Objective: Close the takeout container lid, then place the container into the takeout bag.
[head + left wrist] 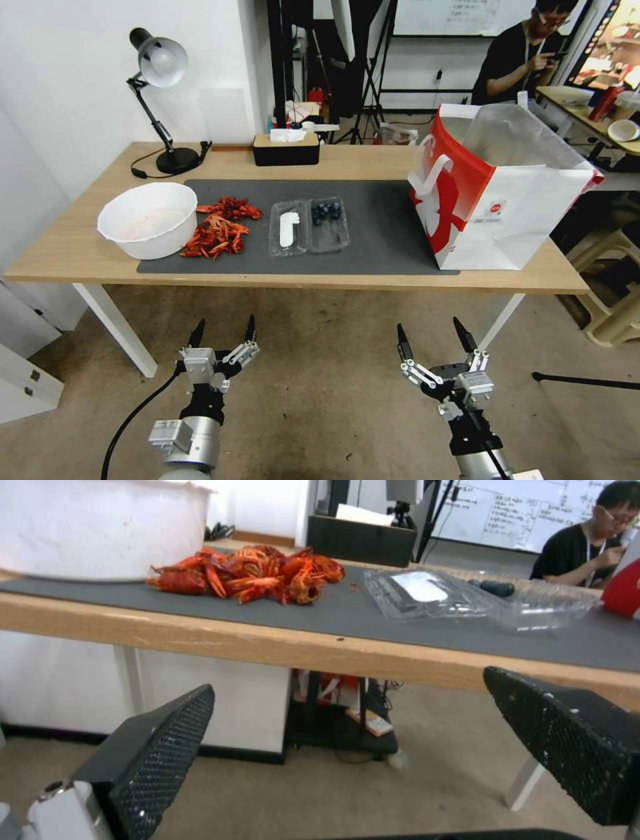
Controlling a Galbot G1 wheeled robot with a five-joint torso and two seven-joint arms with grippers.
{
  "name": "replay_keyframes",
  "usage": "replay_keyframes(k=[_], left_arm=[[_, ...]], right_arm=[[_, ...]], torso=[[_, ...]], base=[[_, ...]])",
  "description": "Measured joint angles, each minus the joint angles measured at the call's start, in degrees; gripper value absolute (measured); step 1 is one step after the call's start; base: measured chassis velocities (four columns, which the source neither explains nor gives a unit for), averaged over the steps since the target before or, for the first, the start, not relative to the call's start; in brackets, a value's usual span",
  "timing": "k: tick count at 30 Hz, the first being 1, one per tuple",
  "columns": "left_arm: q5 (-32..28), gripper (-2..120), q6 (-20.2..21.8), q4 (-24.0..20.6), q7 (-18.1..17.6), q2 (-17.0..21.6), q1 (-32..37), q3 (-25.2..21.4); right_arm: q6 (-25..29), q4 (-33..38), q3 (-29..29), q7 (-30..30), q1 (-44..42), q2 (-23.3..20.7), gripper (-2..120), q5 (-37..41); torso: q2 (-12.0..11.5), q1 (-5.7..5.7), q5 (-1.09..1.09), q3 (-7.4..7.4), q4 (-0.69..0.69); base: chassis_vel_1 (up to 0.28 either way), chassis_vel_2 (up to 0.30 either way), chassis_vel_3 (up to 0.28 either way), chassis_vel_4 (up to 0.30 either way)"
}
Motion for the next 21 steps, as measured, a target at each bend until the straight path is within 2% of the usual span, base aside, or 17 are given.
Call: replay_keyframes(k=[1,4,5,8,9,11,12,14,15,18,21], left_arm=[[0.0,100,0.0,0.0,0.0,0.0,0.0,0.0],[-10.75,100,8.24,-5.76,-2.79,0.96,-2.1,2.18],[-10.75,100,8.24,-5.76,-2.79,0.96,-2.1,2.18],[-26.38,100,17.25,-10.61,-7.44,2.27,-6.9,3.8],[-26.38,100,17.25,-10.61,-7.44,2.27,-6.9,3.8],[-39.48,100,22.64,-12.94,-11.46,3.0,-12.1,4.12],[-39.48,100,22.64,-12.94,-11.46,3.0,-12.1,4.12],[-49.63,100,24.66,-13.54,-14.52,3.14,-15.82,3.65],[-49.63,100,24.66,-13.54,-14.52,3.14,-15.82,3.65],[-59.82,100,25.88,-12.99,-18.12,2.61,-20.69,3.13],[-63.18,100,26.21,-11.68,-20.03,1.88,-23.17,3.35]], right_arm=[[0.0,0.0,0.0,0.0,0.0,0.0,100,0.0],[-0.34,0.21,-0.1,-0.02,-0.55,0.39,100,-0.3],[-0.34,0.21,-0.1,-0.02,-0.55,0.39,100,-0.3],[-0.51,0.37,-0.3,-0.07,-1.08,0.85,100,-0.95],[-0.51,0.37,-0.3,-0.07,-1.08,0.85,100,-0.95],[-1.98,0.33,-1.1,0.02,-0.32,0.35,100,-0.99],[-1.98,0.33,-1.1,0.02,-0.32,0.35,100,-0.99],[-3.85,-0.04,-1.94,0.27,1.1,-0.79,100,-0.43],[-3.85,-0.04,-1.94,0.27,1.1,-0.79,100,-0.43],[-5.26,-0.22,-2.33,0.46,1.99,-1.78,100,0.31],[-5.58,-0.25,-2.34,0.56,2.05,-1.96,100,0.41]], torso=[[0.0,0.0,0.0,0.0,0.0],[0.0,0.0,0.02,0.0,0.0],[0.0,0.0,0.02,0.0,0.0],[0.0,0.0,0.01,0.0,-0.02],[0.0,0.0,0.01,0.0,-0.02],[0.0,0.0,0.02,0.0,-0.04],[0.0,0.0,0.02,0.0,-0.04],[-0.01,0.01,0.03,0.0,0.0],[-0.01,0.01,0.03,0.0,0.0],[-0.01,0.0,0.02,0.0,-0.01],[-0.01,0.0,0.01,0.0,-0.01]], base=[[0.0,0.0,0.0,0.0],[0.0,0.0,0.0,0.0],[0.0,0.0,0.0,0.0],[0.0,0.0,0.0,0.0],[0.0,0.0,0.0,0.0],[0.0,0.0,0.0,0.0],[0.0,0.0,0.0,0.0],[0.0,0.0,0.0,0.0],[0.0,0.0,0.0,0.0],[0.0,0.0,0.0,0.0],[0.0,0.0,0.0,0.0]])
